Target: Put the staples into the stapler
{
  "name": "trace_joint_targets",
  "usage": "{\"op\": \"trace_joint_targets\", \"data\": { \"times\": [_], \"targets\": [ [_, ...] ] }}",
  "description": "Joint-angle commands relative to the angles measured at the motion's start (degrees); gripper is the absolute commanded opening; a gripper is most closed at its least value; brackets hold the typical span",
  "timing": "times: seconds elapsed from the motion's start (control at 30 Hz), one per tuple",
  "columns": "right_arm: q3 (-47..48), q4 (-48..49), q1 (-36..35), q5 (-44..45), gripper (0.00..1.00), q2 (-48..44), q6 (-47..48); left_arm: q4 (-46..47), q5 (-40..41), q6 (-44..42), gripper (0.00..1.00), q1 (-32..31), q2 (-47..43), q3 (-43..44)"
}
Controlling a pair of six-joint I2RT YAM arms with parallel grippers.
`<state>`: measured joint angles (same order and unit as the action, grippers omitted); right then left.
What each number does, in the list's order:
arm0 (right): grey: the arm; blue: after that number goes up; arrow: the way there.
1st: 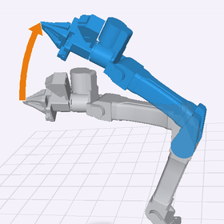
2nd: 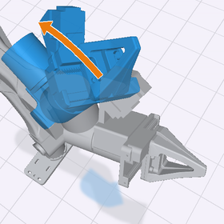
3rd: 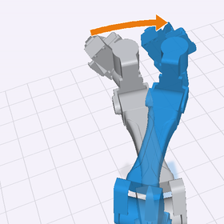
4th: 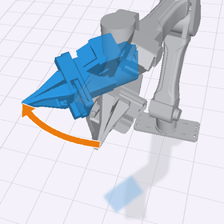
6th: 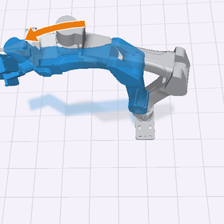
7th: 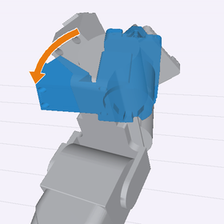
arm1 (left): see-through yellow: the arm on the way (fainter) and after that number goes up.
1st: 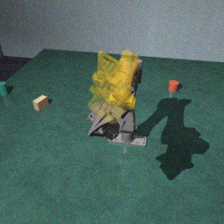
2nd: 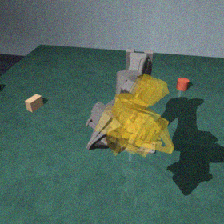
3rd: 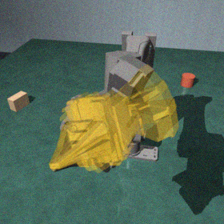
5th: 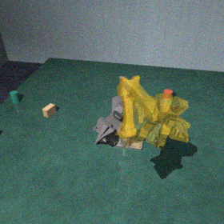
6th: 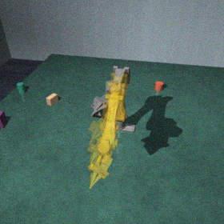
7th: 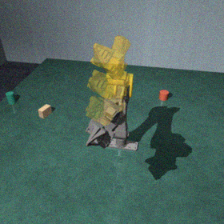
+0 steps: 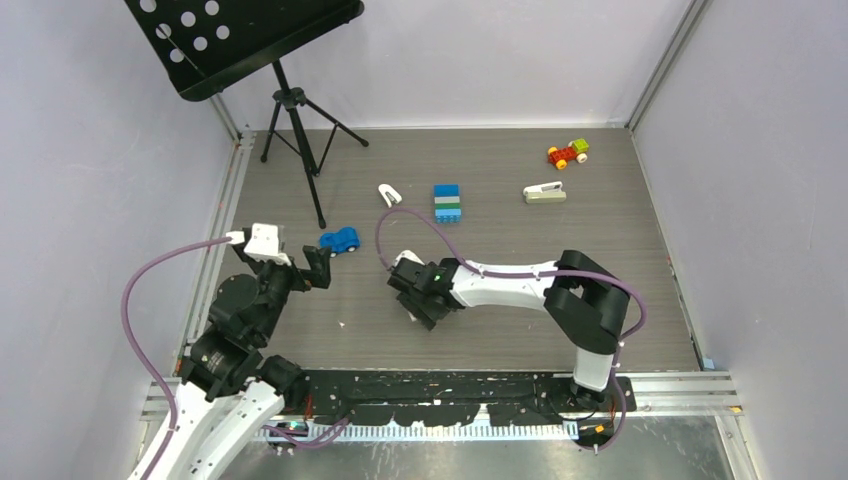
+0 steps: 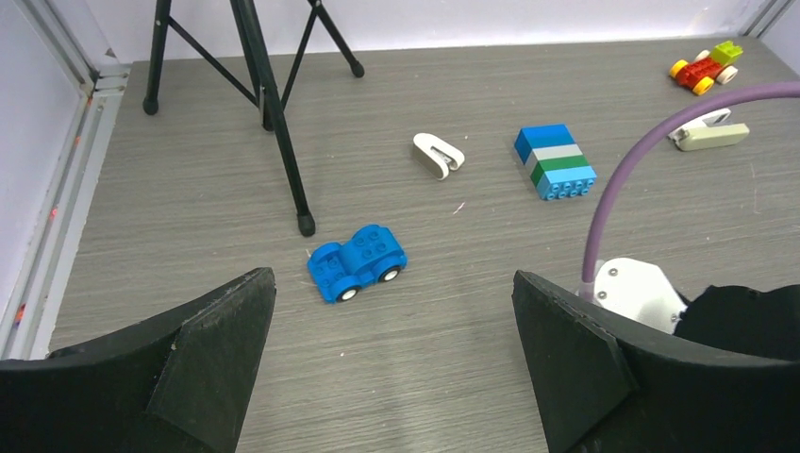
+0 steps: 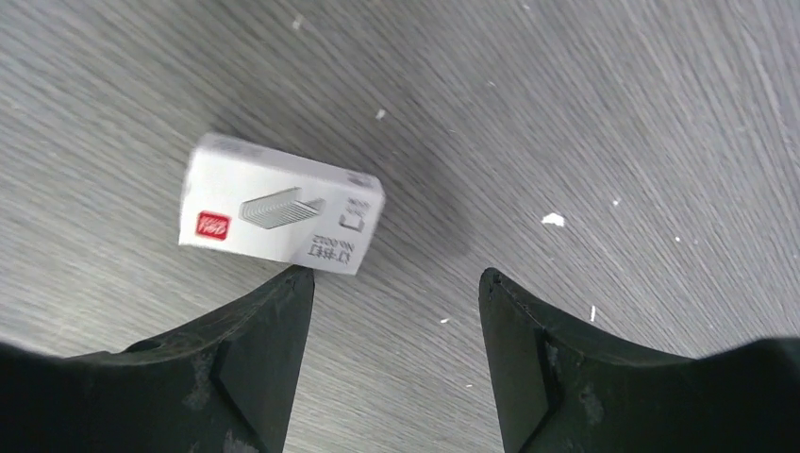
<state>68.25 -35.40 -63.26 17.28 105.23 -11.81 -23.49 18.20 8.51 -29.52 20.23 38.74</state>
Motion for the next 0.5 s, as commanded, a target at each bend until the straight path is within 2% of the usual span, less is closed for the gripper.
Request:
{"op": "trace_joint_targets", "data": {
  "times": [0.0,0.17,0.27,0.37,0.47],
  "targets": [
    [-3.67,1.47,0.28,5.90,0.70,-2.62,-2.25,-0.04,1.09,0.80,1.00,-0.10,1.45,0.82],
    [-8.21,6.44,0.34,5.34,0.70,-9.55,-5.69,-4.16,-0.62,8.02,1.00,-0.10,4.64,2.96],
    [-12.16,10.61,0.40,4.21,0.71,-15.69,-8.15,-8.59,-3.54,17.40,1.00,-0.10,7.12,3.51],
    [-16.22,14.75,0.87,2.37,0.73,-20.57,-10.65,-10.41,-7.86,24.13,1.00,-0.10,8.62,1.56],
    [-19.75,19.30,1.42,0.32,0.74,-24.16,-12.81,-8.39,-12.36,28.78,1.00,-0.10,9.98,-2.52]
  ]
}}
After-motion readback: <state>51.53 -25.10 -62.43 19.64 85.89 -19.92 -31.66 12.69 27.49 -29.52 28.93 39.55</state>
